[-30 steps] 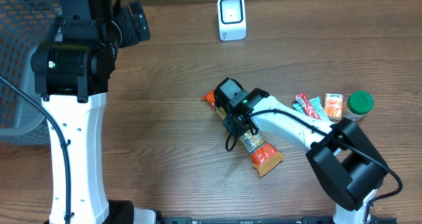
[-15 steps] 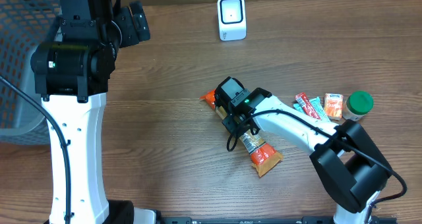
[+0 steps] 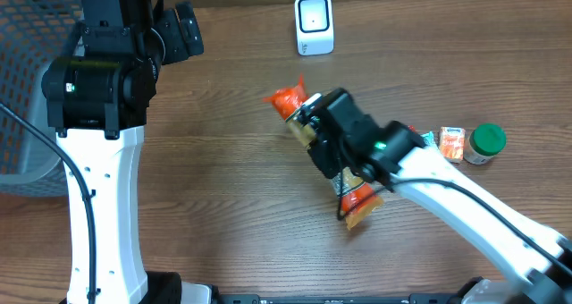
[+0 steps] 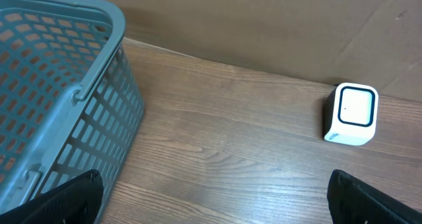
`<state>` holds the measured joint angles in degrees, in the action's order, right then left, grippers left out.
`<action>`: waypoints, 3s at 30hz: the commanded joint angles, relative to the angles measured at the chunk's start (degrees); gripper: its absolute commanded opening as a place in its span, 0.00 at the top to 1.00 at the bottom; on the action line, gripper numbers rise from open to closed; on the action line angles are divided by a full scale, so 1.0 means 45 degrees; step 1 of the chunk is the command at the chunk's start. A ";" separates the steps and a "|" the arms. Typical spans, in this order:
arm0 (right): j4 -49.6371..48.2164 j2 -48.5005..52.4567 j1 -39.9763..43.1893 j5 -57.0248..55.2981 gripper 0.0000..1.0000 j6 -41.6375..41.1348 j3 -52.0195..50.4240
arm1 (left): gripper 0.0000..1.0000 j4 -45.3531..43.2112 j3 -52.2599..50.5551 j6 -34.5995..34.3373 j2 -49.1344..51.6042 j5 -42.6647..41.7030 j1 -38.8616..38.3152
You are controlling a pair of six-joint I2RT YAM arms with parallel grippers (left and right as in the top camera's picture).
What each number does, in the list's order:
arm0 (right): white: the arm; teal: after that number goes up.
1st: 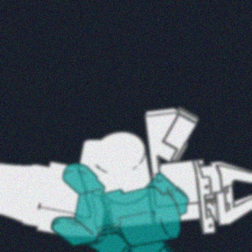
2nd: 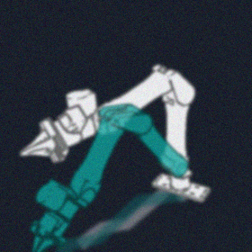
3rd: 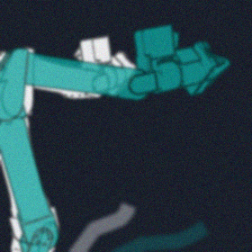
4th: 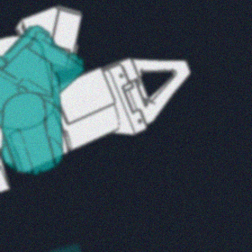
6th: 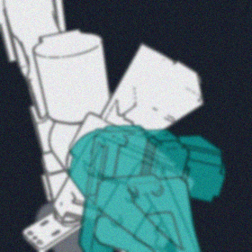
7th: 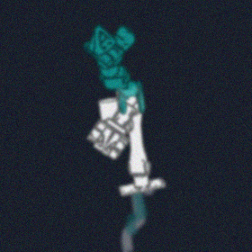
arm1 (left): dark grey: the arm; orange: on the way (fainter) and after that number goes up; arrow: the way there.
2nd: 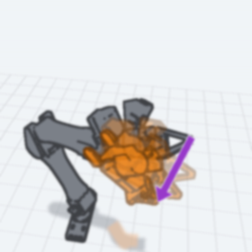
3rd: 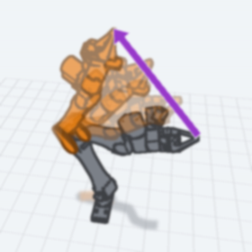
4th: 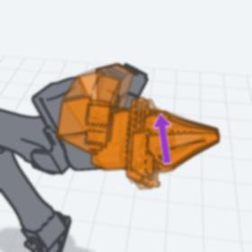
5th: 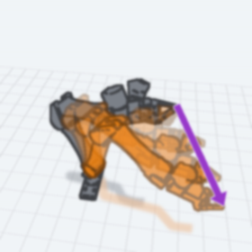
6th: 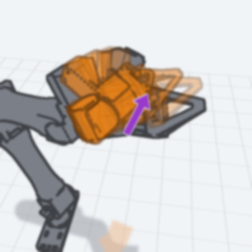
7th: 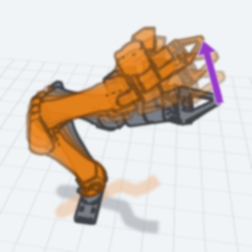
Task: Scan the item barcode
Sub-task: 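Lift the pasta pack and carry it to the white scanner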
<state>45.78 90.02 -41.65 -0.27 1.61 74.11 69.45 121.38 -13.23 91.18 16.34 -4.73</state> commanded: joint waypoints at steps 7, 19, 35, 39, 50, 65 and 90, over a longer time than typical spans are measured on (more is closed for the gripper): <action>0.0189 -0.2006 0.0675 -0.0393 0.96 -0.0685 0.0238 | 0.00 -0.0005 0.0121 0.0233 -0.0039 0.0126 0.0049; 0.3623 -0.0369 0.2497 -0.0223 0.97 0.0903 0.6742 | 0.00 -0.0005 0.0121 0.0233 -0.0039 0.0126 0.0049; 0.4979 0.7781 0.3002 -0.2856 0.97 0.5445 1.5970 | 0.00 0.0000 0.0121 0.0233 -0.0039 0.0126 0.0049; 0.2875 0.9204 0.2900 -0.4279 0.97 0.6863 1.5951 | 0.00 0.0000 0.0121 0.0233 -0.0039 0.0131 0.0049; -0.6309 1.2143 0.2069 -0.8563 0.96 1.2211 1.5946 | 0.00 -0.0005 0.0121 0.0233 -0.0039 0.0126 0.0049; -1.4392 1.5246 0.1345 -0.8587 0.96 1.7044 1.5946 | 0.00 0.0000 0.0121 0.0233 -0.0039 0.0131 0.0049; -1.4158 1.3192 0.1326 -1.0321 0.97 1.4600 1.5951 | 0.00 0.0000 0.0121 0.0233 -0.0039 0.0126 0.0049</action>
<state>-16.75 164.86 -35.66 -41.25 76.40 143.83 69.45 121.38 -13.23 91.18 16.34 -4.73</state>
